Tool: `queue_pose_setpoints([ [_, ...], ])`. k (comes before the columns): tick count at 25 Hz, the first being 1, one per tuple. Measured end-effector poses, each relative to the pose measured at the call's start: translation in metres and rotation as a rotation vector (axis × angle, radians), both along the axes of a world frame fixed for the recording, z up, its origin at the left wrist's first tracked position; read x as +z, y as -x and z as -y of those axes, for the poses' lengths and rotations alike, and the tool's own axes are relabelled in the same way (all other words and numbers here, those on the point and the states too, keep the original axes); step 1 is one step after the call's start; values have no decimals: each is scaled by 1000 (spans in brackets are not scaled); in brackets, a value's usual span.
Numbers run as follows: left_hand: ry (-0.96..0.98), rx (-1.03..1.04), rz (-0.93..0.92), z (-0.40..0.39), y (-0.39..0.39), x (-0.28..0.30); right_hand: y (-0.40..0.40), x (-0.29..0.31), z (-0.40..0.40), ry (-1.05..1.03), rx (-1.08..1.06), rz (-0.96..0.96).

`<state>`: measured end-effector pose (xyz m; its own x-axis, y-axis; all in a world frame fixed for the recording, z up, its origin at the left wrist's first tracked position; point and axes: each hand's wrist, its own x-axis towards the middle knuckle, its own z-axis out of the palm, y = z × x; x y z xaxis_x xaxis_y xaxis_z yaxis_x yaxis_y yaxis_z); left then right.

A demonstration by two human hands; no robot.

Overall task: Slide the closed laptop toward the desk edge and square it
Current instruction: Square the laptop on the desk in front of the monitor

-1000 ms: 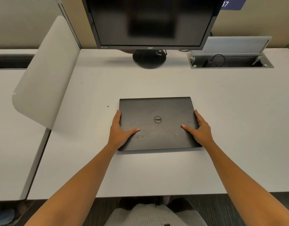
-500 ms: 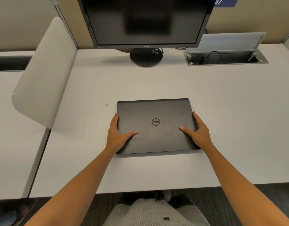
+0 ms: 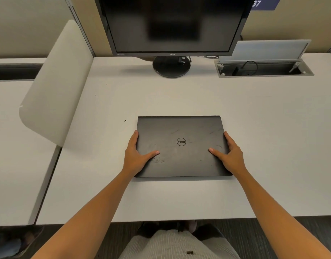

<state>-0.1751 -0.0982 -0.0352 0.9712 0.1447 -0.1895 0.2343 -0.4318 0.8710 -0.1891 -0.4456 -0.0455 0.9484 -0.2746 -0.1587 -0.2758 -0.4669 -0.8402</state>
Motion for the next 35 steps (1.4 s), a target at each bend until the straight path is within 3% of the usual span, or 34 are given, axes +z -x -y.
queue_pose_setpoints([
  [26, 14, -3, 8, 1, 1, -2, -1, 6, 0, 20, 20, -40],
  [35, -105, -46, 46, 5, 2, -5, 2, 5, -3, 48, 28, -16],
])
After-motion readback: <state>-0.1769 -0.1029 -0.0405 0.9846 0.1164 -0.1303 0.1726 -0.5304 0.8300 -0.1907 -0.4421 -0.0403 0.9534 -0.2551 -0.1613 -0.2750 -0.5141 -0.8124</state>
